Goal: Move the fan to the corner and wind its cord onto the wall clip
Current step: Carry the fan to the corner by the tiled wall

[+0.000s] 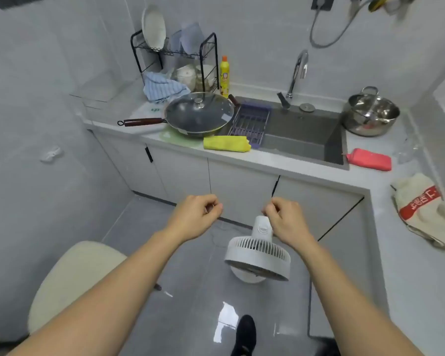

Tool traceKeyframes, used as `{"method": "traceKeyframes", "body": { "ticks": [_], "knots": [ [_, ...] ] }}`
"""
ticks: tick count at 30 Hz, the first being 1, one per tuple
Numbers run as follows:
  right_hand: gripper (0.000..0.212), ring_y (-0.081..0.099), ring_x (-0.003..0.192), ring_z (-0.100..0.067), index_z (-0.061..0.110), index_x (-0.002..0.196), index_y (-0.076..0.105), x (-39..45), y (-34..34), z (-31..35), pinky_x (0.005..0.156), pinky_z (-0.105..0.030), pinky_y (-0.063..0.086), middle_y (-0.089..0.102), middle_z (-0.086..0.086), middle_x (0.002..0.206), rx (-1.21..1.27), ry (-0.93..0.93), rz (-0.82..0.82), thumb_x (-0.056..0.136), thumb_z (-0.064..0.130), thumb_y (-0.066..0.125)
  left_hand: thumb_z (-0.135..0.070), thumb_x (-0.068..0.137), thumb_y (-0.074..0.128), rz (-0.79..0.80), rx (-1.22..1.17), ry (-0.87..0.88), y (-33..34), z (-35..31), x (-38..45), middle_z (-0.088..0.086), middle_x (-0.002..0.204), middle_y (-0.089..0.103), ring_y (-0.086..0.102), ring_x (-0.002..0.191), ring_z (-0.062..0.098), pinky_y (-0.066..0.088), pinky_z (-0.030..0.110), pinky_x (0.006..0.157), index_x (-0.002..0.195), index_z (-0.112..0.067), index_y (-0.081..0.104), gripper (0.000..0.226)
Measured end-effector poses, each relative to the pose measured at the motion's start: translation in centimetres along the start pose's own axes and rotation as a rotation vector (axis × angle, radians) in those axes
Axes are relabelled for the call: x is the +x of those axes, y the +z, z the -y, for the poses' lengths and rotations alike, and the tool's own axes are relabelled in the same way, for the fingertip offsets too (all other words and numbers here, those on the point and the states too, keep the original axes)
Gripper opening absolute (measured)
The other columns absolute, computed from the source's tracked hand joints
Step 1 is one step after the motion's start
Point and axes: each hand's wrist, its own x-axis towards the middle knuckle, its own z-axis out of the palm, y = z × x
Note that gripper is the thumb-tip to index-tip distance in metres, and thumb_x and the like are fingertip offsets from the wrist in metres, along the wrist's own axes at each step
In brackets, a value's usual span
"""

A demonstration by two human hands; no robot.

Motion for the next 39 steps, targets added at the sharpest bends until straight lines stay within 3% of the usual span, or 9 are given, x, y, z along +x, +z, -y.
{"method": "traceKeyframes", "body": {
  "ticks": [4,10,12,14,17,20,24,35,39],
  "knots": [
    [0.030,0.061,0.066,-0.022,0.012,0.070,0.061,3.4,0.8,-3.8,0.065,-0.044,0.053,0.065,-0.001,0.067,-0.045,0.058,0.124,0.088,0.031,0.045,-0.044,0.092,0.053,0.083,-0.012,-0.075,3.3,-0.2,3.2,-0.014,0.076,0.066,0.061,0.067,0.008,0.053,0.034,0.065,0.085,-0.034,0.061,0.015],
    [0.017,0.065,0.088,-0.023,0.022,0.096,0.069,3.7,3.1,-10.0,0.071,-0.032,0.049,0.073,0.002,0.098,-0.238,0.149,0.368,0.093,0.029,0.054,-0.032,0.091,0.057,0.238,-0.066,-0.115,10.6,1.6,6.3,-0.017,0.084,0.064,0.062,0.069,0.015,0.051,0.032,0.068,0.091,-0.026,0.063,0.008],
    [0.036,0.061,0.112,-0.022,0.025,0.125,0.066,2.8,4.2,-12.6,0.084,-0.032,0.046,0.069,0.000,0.124,-0.368,0.198,0.501,0.092,0.038,0.059,-0.032,0.090,0.060,0.322,-0.033,-0.118,13.7,2.5,6.9,-0.017,0.094,0.064,0.064,0.078,0.016,0.052,0.033,0.072,0.099,-0.028,0.063,0.011],
    [0.072,0.047,0.134,-0.023,0.030,0.150,0.044,1.5,5.3,-14.8,0.102,-0.037,0.042,0.052,0.001,0.147,-0.457,0.227,0.623,0.085,0.054,0.064,-0.037,0.088,0.063,0.435,0.050,-0.127,16.1,3.5,7.1,-0.013,0.113,0.064,0.062,0.095,0.015,0.048,0.030,0.078,0.118,-0.028,0.060,0.031],
    [0.110,0.032,0.145,-0.024,0.032,0.160,0.016,-0.9,7.1,-17.5,0.111,-0.044,0.034,0.030,0.002,0.162,-0.497,0.239,0.717,0.069,0.063,0.070,-0.042,0.076,0.069,0.626,0.154,-0.080,19.0,4.5,6.5,-0.008,0.139,0.052,0.052,0.123,0.017,0.046,0.035,0.096,0.142,-0.028,0.043,0.072],
    [0.117,0.028,0.146,-0.026,0.033,0.160,0.005,-2.7,8.7,-19.5,0.113,-0.046,0.033,0.022,-0.001,0.164,-0.510,0.233,0.679,0.068,0.060,0.072,-0.050,0.066,0.072,0.771,0.235,-0.040,22.0,5.3,5.6,-0.007,0.158,0.031,0.034,0.143,0.018,0.036,0.044,0.113,0.154,-0.031,0.020,0.104],
    [0.107,0.033,0.145,-0.028,0.029,0.161,0.011,-3.4,10.4,-21.0,0.112,-0.043,0.035,0.029,-0.005,0.160,-0.515,0.191,0.545,0.075,0.050,0.073,-0.056,0.065,0.074,0.783,0.381,0.014,24.5,5.8,5.5,-0.001,0.167,0.010,0.016,0.152,0.018,0.025,0.045,0.120,0.158,-0.028,0.000,0.122],
    [0.104,0.033,0.146,-0.027,0.021,0.159,0.016,-2.1,10.9,-23.5,0.117,-0.044,0.032,0.033,-0.005,0.159,-0.492,0.099,0.513,0.076,0.034,0.077,-0.042,0.064,0.079,0.720,0.490,0.167,27.4,4.9,8.2,-0.002,0.153,0.033,0.036,0.140,0.020,0.038,0.045,0.108,0.154,-0.023,0.011,0.115],
    [0.102,0.038,0.141,-0.027,0.020,0.159,0.018,-0.6,10.3,-23.1,0.107,-0.041,0.039,0.038,-0.004,0.154,-0.529,0.078,0.539,0.076,0.034,0.077,-0.041,0.065,0.077,0.734,0.491,0.150,27.2,4.8,9.1,0.001,0.151,0.035,0.038,0.136,0.022,0.041,0.046,0.102,0.152,-0.021,0.013,0.111]
  ]
}}
